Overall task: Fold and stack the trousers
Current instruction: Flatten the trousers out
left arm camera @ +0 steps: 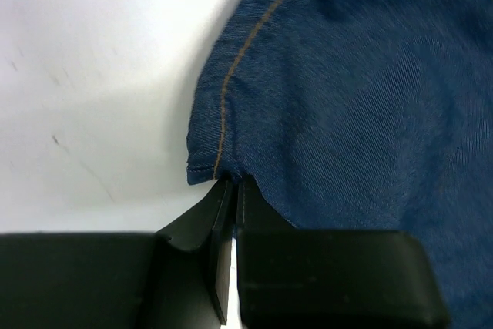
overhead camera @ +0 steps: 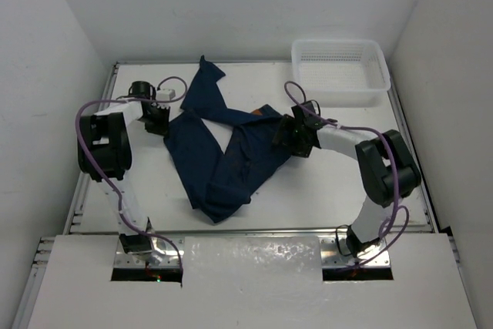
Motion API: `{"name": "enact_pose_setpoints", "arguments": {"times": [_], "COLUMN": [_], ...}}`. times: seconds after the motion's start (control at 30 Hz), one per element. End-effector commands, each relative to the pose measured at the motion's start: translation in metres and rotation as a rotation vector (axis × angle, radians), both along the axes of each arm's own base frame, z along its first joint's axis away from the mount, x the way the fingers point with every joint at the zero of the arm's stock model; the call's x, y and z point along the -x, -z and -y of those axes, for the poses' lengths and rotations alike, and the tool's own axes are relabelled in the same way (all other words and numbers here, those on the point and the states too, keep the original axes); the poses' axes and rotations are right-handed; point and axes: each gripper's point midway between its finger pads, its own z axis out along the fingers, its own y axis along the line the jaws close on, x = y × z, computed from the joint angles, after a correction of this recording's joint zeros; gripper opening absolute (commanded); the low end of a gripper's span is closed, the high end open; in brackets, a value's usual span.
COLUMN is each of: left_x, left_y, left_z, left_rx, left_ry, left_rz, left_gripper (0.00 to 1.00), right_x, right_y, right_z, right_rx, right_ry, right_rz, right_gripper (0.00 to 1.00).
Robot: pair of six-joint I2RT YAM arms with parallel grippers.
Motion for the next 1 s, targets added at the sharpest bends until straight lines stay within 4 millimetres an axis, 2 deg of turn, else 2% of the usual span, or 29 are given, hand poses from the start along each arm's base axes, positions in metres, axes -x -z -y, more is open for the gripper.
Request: {"name": "enact_pose_setpoints", "arguments": {"times": [0.0, 0.03, 0.1, 0.13, 0.17, 0.2, 0.23, 0.27, 0.33, 0.37, 0.43, 0.47, 0.53, 0.57, 0.6, 0.63, 0.67, 0.7, 0.73, 0.77, 0.83, 0.87, 0.9, 0.93, 0.97], "left_x": [0.005, 0.001, -0.003, -0.004, -0.005, -0.005, -0.010, -0.008, -0.014, -0.013, -0.015, -0.016, -0.019, -0.020, -0.022, -0.024, -0.025, -0.028, -0.029, -0.031, -0.031, -0.030, -0.029, -0.027, -0.025], "left_y": [-0.034, -0.042, -0.061, -0.068, -0.081, -0.089, -0.107, -0.114, -0.143, -0.149, -0.175, -0.182, -0.205, -0.212, -0.224, -0.231, -0.236, -0.247, -0.249, -0.255, -0.257, -0.256, -0.251, -0.249, -0.245], "left_z": [-0.006, -0.009, -0.013, -0.015, -0.016, -0.017, -0.018, -0.020, -0.024, -0.024, -0.024, -0.022, -0.016, -0.015, -0.008, -0.008, -0.005, -0.001, 0.001, 0.002, 0.001, -0.001, -0.004, -0.009, -0.014], "left_rx": [-0.016, -0.028, -0.049, -0.061, -0.069, -0.077, -0.087, -0.092, -0.115, -0.121, -0.122, -0.117, -0.081, -0.060, -0.008, 0.011, 0.032, 0.058, 0.072, 0.082, 0.081, 0.074, 0.058, 0.049, 0.039], "left_ry": [-0.004, -0.003, -0.001, -0.002, 0.000, 0.003, 0.003, 0.002, 0.008, 0.010, 0.013, 0.018, 0.024, 0.024, 0.028, 0.022, 0.020, 0.017, 0.017, 0.015, 0.011, 0.006, -0.001, -0.016, -0.029], "left_rz": [0.045, 0.064, 0.107, 0.122, 0.148, 0.165, 0.207, 0.211, 0.274, 0.280, 0.334, 0.350, 0.405, 0.421, 0.449, 0.465, 0.472, 0.493, 0.490, 0.501, 0.504, 0.501, 0.491, 0.486, 0.476], "left_gripper": [0.00, 0.00, 0.00, 0.00, 0.00, 0.00, 0.00, 0.00, 0.00, 0.00, 0.00, 0.00, 0.00, 0.00, 0.00, 0.00, 0.00, 0.00, 0.00, 0.00, 0.00, 0.00, 0.00, 0.00, 0.00], "right_x": [-0.062, -0.067, -0.079, -0.083, -0.081, -0.085, -0.086, -0.086, -0.084, -0.083, -0.075, -0.068, -0.055, -0.042, -0.032, -0.024, -0.018, -0.007, -0.002, -0.002, -0.004, -0.005, -0.010, -0.028, -0.035], "right_y": [-0.029, -0.022, -0.022, -0.025, -0.021, -0.026, -0.037, -0.042, -0.062, -0.098, -0.132, -0.178, -0.218, -0.263, -0.276, -0.292, -0.323, -0.327, -0.359, -0.349, -0.353, -0.365, -0.356, -0.332, -0.327], "right_z": [-0.027, -0.027, -0.025, -0.025, -0.020, -0.018, -0.013, -0.006, 0.011, 0.019, 0.043, 0.051, 0.067, 0.072, 0.078, 0.077, 0.077, 0.078, 0.068, 0.065, 0.048, 0.033, 0.024, 0.014, 0.001], "right_rx": [-0.108, -0.083, -0.084, -0.101, -0.107, -0.116, -0.113, -0.101, -0.021, 0.005, 0.155, 0.175, 0.308, 0.327, 0.414, 0.433, 0.446, 0.483, 0.446, 0.462, 0.396, 0.338, 0.304, 0.286, 0.246], "right_ry": [0.005, -0.019, -0.007, 0.007, 0.019, 0.031, 0.039, 0.044, 0.020, 0.014, -0.040, -0.051, -0.148, -0.168, -0.254, -0.305, -0.333, -0.407, -0.454, -0.522, -0.598, -0.648, -0.672, -0.704, -0.709], "right_rz": [0.195, 0.200, 0.243, 0.264, 0.270, 0.297, 0.317, 0.329, 0.387, 0.473, 0.556, 0.664, 0.766, 0.876, 0.908, 0.944, 1.007, 0.989, 1.045, 0.986, 0.967, 0.988, 0.954, 0.889, 0.867], "right_gripper": [0.82, 0.71, 0.50, 0.30, 0.19, 0.05, 0.00, 0.00, 0.00, 0.00, 0.00, 0.00, 0.00, 0.00, 0.00, 0.00, 0.00, 0.00, 0.00, 0.00, 0.00, 0.00, 0.00, 0.00, 0.00]}}
